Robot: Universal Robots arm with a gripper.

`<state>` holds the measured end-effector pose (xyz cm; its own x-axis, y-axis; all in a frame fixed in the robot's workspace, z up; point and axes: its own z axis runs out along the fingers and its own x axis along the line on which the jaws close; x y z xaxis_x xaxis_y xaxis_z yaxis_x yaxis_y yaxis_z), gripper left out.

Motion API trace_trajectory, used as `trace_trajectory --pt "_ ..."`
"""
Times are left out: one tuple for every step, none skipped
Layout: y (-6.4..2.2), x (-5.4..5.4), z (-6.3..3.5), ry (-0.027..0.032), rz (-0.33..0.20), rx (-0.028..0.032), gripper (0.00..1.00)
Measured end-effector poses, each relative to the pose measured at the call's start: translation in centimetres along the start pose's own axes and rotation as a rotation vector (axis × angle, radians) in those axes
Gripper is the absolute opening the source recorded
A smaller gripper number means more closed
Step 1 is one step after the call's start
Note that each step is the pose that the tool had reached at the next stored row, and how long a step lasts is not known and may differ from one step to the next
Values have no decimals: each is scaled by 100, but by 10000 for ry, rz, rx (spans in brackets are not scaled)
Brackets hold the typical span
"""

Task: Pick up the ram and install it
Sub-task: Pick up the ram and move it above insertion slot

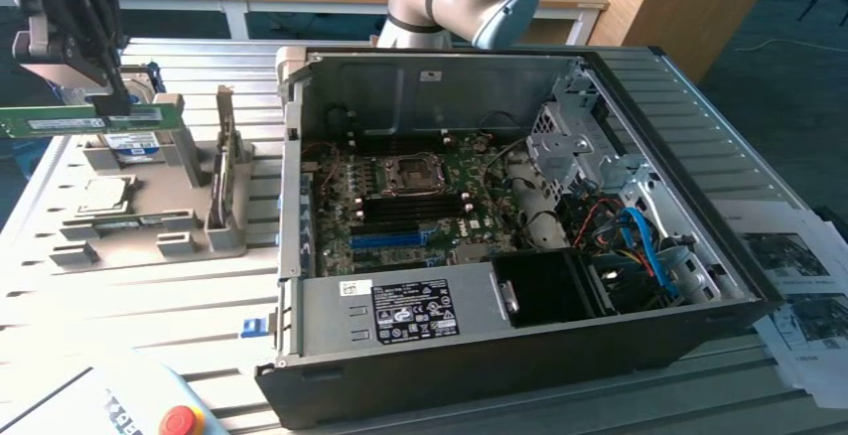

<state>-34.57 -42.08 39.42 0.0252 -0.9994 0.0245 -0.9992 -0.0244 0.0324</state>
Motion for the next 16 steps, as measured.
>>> trace_trajectory --pt "-8 1 0 1 0 0 12" --pt "-15 1 0 1 0 -1 12" --pt "-22 1 -1 0 0 -1 12" --pt "-28 1 -1 0 0 -1 12" --pt "-36 2 -1 0 0 -1 12" --pt "-43 2 -1 0 0 -2 12" --pt "-50 3 -2 1 0 -2 12" --pt "-57 3 -2 1 0 -2 12" --pt "-64 3 -2 1 0 -2 12" --pt "-71 4 -3 1 1 -3 12" --pt "-78 4 -2 0 0 -2 12" --pt "-85 5 -3 0 0 -2 12" --pt "-92 5 -3 0 0 -3 12" --pt "-100 6 -3 0 0 -2 12" --pt "-107 6 -3 0 0 -3 12" --pt "-115 6 -4 1 0 -3 12"
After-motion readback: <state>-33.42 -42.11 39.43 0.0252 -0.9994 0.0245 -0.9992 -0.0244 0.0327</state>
